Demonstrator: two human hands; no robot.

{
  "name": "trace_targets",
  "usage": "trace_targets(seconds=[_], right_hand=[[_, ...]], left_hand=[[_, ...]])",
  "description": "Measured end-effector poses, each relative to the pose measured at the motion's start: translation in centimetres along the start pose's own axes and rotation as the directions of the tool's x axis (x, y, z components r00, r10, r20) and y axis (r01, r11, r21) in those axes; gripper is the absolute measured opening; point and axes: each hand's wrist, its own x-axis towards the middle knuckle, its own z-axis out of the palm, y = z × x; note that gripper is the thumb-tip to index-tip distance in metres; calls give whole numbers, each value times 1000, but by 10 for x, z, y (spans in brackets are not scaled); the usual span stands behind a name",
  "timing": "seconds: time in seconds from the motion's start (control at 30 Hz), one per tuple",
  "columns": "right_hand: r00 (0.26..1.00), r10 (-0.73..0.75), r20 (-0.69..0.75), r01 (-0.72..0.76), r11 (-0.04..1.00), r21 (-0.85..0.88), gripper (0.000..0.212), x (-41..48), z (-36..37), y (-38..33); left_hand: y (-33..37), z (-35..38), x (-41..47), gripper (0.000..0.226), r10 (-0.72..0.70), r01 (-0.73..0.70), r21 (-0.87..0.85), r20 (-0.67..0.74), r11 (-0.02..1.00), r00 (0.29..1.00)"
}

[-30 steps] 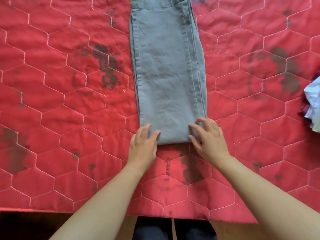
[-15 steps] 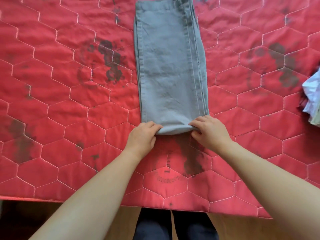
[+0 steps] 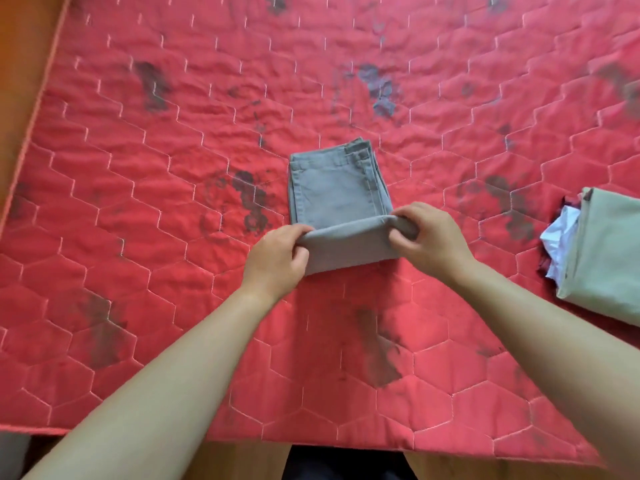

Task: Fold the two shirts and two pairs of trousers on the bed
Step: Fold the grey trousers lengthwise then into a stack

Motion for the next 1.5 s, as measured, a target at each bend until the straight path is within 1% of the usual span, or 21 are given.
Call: trace_targets(seconds=[0.07, 0.2, 0.4, 0.5, 0.6, 0.67, 0.73, 0.77, 0.8, 0.83, 0.87, 0.9, 0.93, 0.97, 1.07, 1.2, 1.27, 1.33, 1.37, 1.43, 1.5], right_hand=[[997, 26, -72, -25, 1000, 15, 19, 42, 8, 2], [985, 42, -170, -37, 999, 31, 21, 119, 34, 20], [984, 66, -166, -68, 998, -2, 18, 201, 77, 65], [979, 85, -184, -85, 996, 6, 13, 217, 99, 78], [967, 78, -242, -72, 997, 34, 9, 222, 113, 83], [960, 82, -267, -76, 997, 34, 9, 228, 114, 82], [955, 68, -290, -83, 996, -40, 14, 232, 114, 79], [952, 47, -302, -82, 991, -103, 18, 229, 117, 77], [952, 12, -306, -64, 985, -161, 22, 222, 122, 74], [955, -32, -294, -31, 978, -208, 26, 213, 129, 72], [966, -59, -254, -5, 970, -241, 31, 202, 137, 70], [982, -48, -182, -3, 963, -268, 37, 192, 145, 70], [994, -14, -105, -19, 953, -301, 43, 186, 152, 74], [999, 22, -41, -34, 941, -336, 46, 185, 158, 81], [996, 75, 46, -53, 925, -375, 52, 198, 170, 101], [995, 77, 67, -48, 929, -366, 54, 204, 178, 106], [997, 54, 62, -32, 948, -317, 53, 202, 174, 106], [999, 49, 23, -42, 972, -231, 50, 197, 166, 106], [997, 76, -17, -78, 978, -192, 49, 193, 162, 106], [977, 195, -83, -204, 972, -118, 49, 182, 154, 108], [945, 321, -62, -324, 945, -41, 53, 170, 151, 109]], left_hand=[[-11, 0, 39, 38, -28, 26, -22, -64, 999, 998], [-42, 17, 115, 41, -33, 28, -34, -141, 999, 989], [-90, 52, 197, 40, 61, -58, 35, -107, 998, 992], [-103, 72, 213, 40, 59, -55, 35, -134, 998, 989], [-109, 83, 216, 41, 39, -34, 42, -151, 999, 988], [-110, 84, 219, 40, -9, 19, 60, -161, 998, 987], [-106, 86, 221, 38, -64, 96, 147, -211, 984, 975], [-102, 89, 218, 37, -29, 80, 213, -232, 974, 972], [-97, 96, 213, 37, 46, 12, 263, -215, 965, 976], [-92, 105, 205, 40, 127, -78, 296, -150, 952, 980], [-88, 115, 196, 46, 173, -147, 318, -55, 937, 983], [-87, 124, 190, 53, 168, -170, 339, 36, 925, 985], [-90, 132, 188, 57, 134, -161, 361, 98, 918, 986], [-95, 140, 189, 59, 99, -139, 381, 122, 914, 988], [-106, 152, 201, 59, 81, -120, 406, 111, 906, 990], [-111, 159, 207, 59, 93, -121, 417, 86, 901, 992], [-111, 157, 205, 58, 98, -126, 396, 91, 910, 991], [-109, 155, 201, 55, 61, -74, 352, 47, 933, 997], [-108, 153, 199, 53, 5, -3, 325, -6, 946, 1000], [-107, 150, 192, 51, -168, 200, 242, -146, 949, 975], [-105, 148, 182, 58, -334, 365, 126, -210, 923, 919]])
